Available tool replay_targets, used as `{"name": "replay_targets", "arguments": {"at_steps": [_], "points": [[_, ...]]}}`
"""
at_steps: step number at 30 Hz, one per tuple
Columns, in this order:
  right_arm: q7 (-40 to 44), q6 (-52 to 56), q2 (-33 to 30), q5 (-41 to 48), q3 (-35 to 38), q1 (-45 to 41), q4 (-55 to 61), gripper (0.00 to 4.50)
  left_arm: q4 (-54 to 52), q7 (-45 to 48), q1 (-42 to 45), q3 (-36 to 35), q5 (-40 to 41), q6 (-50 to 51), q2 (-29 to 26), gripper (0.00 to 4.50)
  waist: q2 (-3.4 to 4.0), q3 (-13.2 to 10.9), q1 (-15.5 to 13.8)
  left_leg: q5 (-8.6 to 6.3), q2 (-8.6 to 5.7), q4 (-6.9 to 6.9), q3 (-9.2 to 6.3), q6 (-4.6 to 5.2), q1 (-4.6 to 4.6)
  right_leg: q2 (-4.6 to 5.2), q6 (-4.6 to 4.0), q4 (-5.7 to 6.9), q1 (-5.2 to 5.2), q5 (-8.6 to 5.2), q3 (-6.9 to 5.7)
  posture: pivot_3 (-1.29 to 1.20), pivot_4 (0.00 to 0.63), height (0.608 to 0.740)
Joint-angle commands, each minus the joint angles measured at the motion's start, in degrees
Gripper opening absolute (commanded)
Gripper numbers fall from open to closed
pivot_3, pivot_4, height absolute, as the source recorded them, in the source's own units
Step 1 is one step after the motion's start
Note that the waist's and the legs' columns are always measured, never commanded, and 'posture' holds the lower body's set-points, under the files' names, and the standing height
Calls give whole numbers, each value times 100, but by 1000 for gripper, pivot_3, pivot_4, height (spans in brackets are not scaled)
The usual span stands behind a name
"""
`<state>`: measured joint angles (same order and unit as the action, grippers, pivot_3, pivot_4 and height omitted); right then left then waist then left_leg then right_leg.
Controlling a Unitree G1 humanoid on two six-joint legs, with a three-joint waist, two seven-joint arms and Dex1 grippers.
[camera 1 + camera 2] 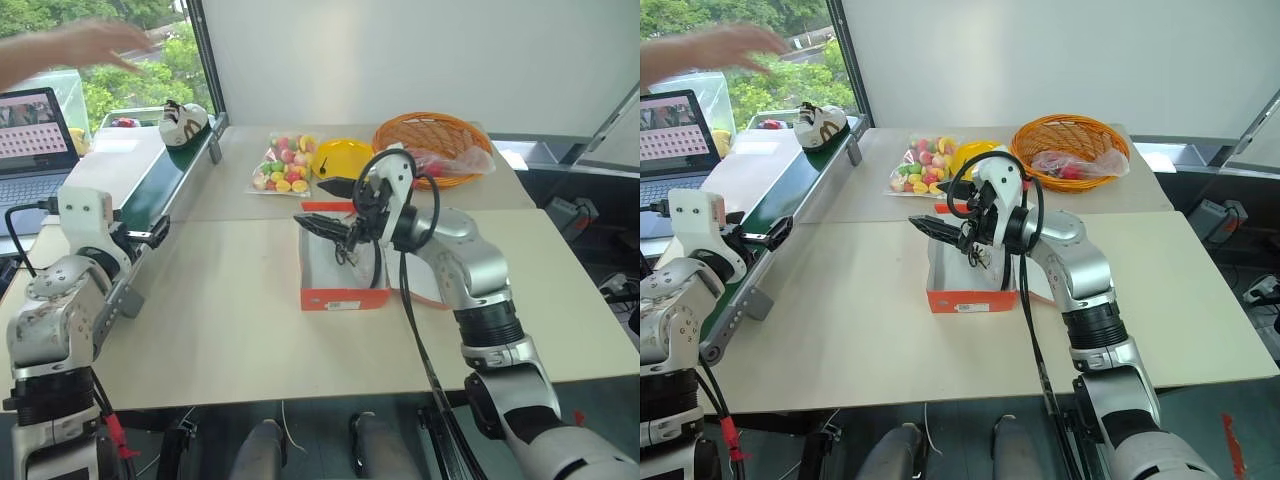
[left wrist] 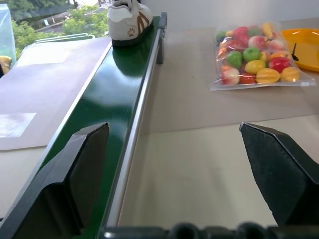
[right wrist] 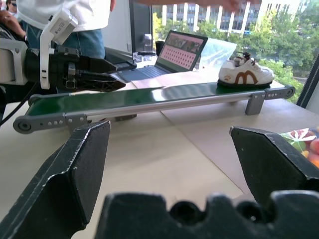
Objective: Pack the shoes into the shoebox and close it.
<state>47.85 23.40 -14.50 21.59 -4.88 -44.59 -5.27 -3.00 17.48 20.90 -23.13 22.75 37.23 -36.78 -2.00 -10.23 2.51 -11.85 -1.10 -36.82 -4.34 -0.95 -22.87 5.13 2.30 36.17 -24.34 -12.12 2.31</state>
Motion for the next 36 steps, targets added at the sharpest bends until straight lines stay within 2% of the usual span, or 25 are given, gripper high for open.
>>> {"name": "replay_targets", "arguments": {"at_steps": [1, 6, 11, 21, 26, 36], "points": [[-73, -282, 147, 152, 216, -59, 40, 4500, 98, 39, 233, -161, -77, -298, -153, 4491, 0, 0, -3, 0, 0, 0, 0, 0, 0, 0, 0, 0, 0, 0, 0, 0, 150, 740], [-105, -308, 237, 130, 236, -11, 39, 4500, 704, 140, 348, -289, -220, -652, -346, 4491, 0, 0, 7, -1, 0, 0, 0, -1, 0, 0, -1, 0, 0, 0, 0, 0, 150, 740], [-147, -234, 235, 146, 237, 110, 198, 4500, 2149, 422, 496, -448, -462, -1493, -849, 4491, 0, 0, 34, -2, 3, 3, 2, -3, 4, -4, -3, 3, -5, 1, 0, 0, 150, 740], [-197, 54, 181, 251, 185, 220, 488, 4500, 4966, 2115, 927, -380, -433, -3439, -1233, 4491, -1, 1, -11, -2, 1, 5, 2, -3, 3, 1, -2, 2, -3, 1, -7, 0, 150, 740], [-220, 259, 84, 313, 160, 260, 648, 4500, 5604, 2636, 1018, -378, -390, -3721, -1277, 4491, -2, 1, 5, -2, 1, 5, 2, -3, 2, 1, -2, 4, -5, 1, -7, 0, 150, 740], [-272, 489, -8, 332, 162, 298, 816, 4500, 5855, 2593, 1309, -241, -533, -3917, -1214, 4491, -3, 2, -2, -2, 1, 4, 1, -3, 2, 1, -2, 6, -4, 2, -8, 0, 150, 740]]}}
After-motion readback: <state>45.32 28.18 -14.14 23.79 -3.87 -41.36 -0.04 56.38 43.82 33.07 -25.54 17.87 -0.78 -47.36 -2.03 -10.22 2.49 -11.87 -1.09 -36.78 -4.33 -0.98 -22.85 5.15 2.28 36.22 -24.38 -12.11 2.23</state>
